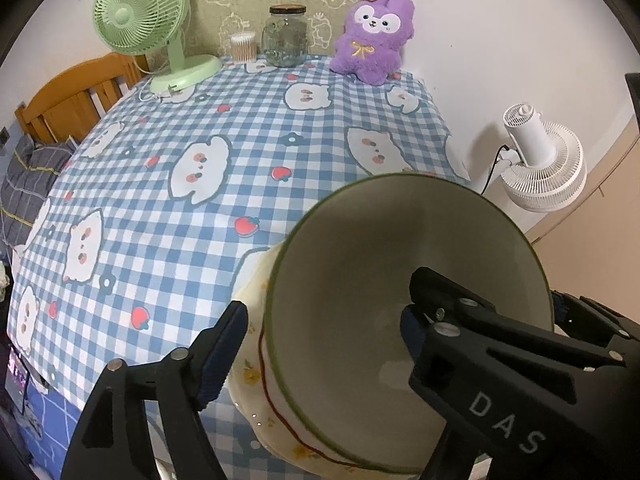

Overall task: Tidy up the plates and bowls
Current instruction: 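Lower the bowl over the nested bowls on the plates with both grippers, then open both grippers and release the bowl onto the nested bowls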

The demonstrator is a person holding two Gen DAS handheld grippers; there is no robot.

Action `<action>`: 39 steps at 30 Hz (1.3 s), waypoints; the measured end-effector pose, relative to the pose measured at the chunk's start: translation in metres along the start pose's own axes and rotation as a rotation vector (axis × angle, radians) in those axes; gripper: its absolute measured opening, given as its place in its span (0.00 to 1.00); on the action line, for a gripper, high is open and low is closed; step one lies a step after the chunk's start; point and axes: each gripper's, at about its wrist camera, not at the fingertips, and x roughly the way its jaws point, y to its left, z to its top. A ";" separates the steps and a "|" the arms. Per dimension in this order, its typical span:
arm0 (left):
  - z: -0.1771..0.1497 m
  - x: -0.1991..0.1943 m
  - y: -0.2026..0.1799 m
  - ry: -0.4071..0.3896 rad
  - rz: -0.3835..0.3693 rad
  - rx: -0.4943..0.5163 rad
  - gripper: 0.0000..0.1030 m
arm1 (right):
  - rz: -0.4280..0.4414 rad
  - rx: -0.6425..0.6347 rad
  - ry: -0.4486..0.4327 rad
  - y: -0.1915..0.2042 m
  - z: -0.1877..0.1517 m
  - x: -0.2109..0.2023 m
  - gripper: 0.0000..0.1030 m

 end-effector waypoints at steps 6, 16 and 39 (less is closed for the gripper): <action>0.004 -0.015 0.003 -0.031 0.013 0.012 0.84 | 0.001 -0.005 -0.051 0.006 0.002 -0.019 0.75; 0.012 -0.047 0.013 -0.126 0.001 0.057 0.85 | -0.053 -0.008 -0.180 0.032 -0.001 -0.057 0.75; 0.000 -0.107 0.155 -0.267 -0.022 0.151 0.85 | -0.154 0.099 -0.373 0.172 -0.051 -0.095 0.75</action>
